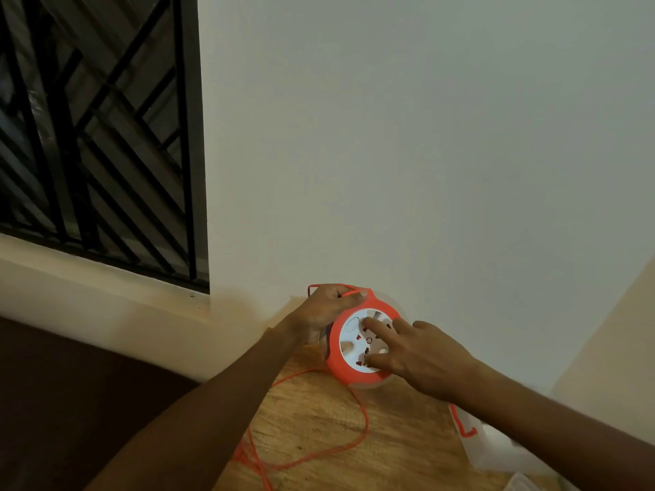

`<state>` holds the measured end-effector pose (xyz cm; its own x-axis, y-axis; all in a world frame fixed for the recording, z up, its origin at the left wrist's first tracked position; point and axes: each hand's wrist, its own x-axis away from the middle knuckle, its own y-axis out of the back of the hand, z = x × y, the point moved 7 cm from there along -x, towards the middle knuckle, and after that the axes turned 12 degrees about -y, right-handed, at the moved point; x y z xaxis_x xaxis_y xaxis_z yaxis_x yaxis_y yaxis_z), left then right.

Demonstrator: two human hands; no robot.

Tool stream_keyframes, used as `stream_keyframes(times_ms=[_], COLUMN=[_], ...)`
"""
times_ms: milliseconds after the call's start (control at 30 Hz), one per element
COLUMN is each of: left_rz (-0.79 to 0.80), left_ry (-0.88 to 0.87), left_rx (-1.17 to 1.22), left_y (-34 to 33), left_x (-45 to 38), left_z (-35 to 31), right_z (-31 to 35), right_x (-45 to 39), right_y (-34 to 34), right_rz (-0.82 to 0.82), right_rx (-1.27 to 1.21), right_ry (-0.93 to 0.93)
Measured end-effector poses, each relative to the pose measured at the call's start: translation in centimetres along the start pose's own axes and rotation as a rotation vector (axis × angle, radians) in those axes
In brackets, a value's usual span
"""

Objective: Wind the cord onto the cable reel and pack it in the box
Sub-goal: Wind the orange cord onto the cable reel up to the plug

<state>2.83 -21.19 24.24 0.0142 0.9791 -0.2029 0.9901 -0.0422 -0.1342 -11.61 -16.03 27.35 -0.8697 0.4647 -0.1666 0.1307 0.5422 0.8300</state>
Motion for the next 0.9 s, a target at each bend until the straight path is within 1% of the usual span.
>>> stream_keyframes(times_ms=[100,233,400,533,767,900], left_rz=[0.016,0.04,0.064,0.126,0.122,0.092], left_ry=[0.0,0.013,0.025,0.033,0.025,0.038], left_rx=[0.014,-0.06,-0.094,-0.081,-0.176,-0.131], left_y=[-0.2,-0.2,-0.4,-1.3,-0.8,-0.5], left_x=[-0.1,-0.3,-0.5,-0.1,-1.0,-1.1], left_z=[-0.3,-0.4,0.0,-0.1,-0.5,-0.6], right_z=[-0.4,-0.4,-0.5,0.6,1.5,1.3], right_x=[0.2,0.6,0.6,1.1,0.2,-0.2], right_y=[0.2,0.0,0.7,0.2,-1.1,-1.1], right_rz=[0.021,0.057,0.081,0.142,0.17,0.2], right_rx=[0.037,0.101,0.127,0.18,0.182,0.225], right_ry=[0.006,0.154,0.182,0.312,0.191,0.111])
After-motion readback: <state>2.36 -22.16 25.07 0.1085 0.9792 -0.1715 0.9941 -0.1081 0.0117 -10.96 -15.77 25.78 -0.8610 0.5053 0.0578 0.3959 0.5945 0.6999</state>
